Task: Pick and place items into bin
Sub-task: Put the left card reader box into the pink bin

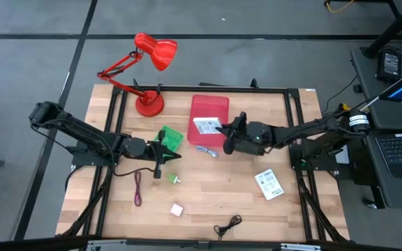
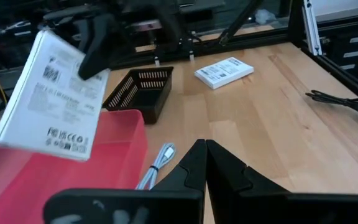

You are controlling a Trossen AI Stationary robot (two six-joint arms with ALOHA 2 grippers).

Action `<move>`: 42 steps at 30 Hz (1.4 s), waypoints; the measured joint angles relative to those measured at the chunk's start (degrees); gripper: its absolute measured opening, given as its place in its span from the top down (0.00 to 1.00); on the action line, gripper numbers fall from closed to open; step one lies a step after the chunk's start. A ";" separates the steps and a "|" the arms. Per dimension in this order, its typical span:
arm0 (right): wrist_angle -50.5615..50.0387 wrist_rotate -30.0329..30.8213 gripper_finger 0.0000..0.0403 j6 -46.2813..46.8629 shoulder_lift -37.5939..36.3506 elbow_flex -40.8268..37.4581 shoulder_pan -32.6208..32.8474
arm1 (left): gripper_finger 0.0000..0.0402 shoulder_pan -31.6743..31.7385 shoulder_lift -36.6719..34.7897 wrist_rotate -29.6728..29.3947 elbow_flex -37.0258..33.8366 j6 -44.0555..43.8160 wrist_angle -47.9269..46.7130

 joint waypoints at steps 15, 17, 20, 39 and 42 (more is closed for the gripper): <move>-33.00 -12.94 0.97 -0.55 0.00 19.93 -9.00 | 1.00 -0.04 0.02 0.06 0.02 -0.01 -0.02; -34.05 -17.20 0.97 -0.64 0.00 20.91 -10.64 | 1.00 -0.04 0.02 0.06 0.02 0.00 -0.02; -35.66 -24.27 0.97 0.24 -0.02 21.40 -13.25 | 1.00 -0.04 0.02 0.06 0.02 -0.02 -0.02; -34.40 -33.18 0.97 5.82 0.57 14.13 -19.71 | 1.00 -0.04 0.04 0.06 0.07 -0.02 -0.04; -30.23 -33.14 0.97 6.88 0.57 11.56 -19.62 | 1.00 -0.04 0.04 0.04 0.07 -0.02 -0.04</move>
